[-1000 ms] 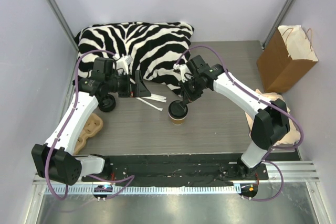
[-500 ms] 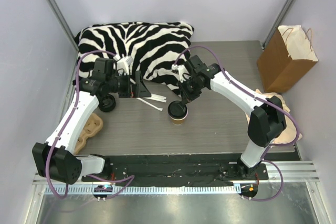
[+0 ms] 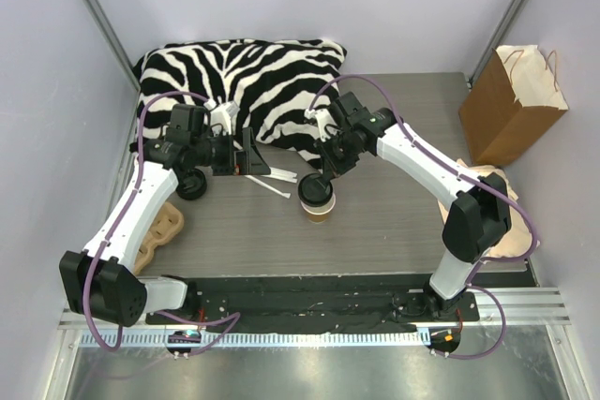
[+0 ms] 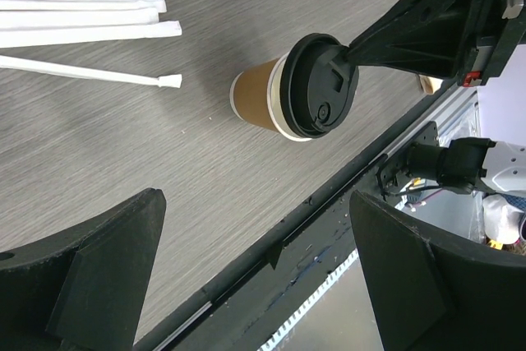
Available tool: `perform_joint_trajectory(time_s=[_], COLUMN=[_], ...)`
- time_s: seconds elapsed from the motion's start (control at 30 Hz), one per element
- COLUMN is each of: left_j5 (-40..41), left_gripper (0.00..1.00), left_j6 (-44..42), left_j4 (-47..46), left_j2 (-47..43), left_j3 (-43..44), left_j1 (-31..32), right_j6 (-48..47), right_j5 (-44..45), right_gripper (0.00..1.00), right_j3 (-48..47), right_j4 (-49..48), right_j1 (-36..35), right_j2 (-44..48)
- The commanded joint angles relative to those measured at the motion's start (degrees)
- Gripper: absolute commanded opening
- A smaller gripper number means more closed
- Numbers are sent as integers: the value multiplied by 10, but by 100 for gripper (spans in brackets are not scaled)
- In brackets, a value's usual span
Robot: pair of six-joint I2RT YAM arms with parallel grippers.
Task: Pack the takeout coffee
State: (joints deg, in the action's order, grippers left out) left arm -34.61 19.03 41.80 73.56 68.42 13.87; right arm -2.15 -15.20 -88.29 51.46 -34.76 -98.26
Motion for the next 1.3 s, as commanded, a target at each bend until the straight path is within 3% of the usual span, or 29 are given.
perform_joint_trajectory(time_s=[0.0, 1.27], left_j5=[-15, -27], left_gripper=[100, 100], left_j6=[-4, -1], left_j4=[-15, -22], left_j2=[-4, 14], left_j3=[1, 0], left_j1=[2, 2], right_j6=[-15, -5], right_j5=[13, 3], right_gripper=[1, 1], right_j3=[-2, 9], right_j4=[14, 7], right_j1=[-3, -10], right_j2=[32, -4])
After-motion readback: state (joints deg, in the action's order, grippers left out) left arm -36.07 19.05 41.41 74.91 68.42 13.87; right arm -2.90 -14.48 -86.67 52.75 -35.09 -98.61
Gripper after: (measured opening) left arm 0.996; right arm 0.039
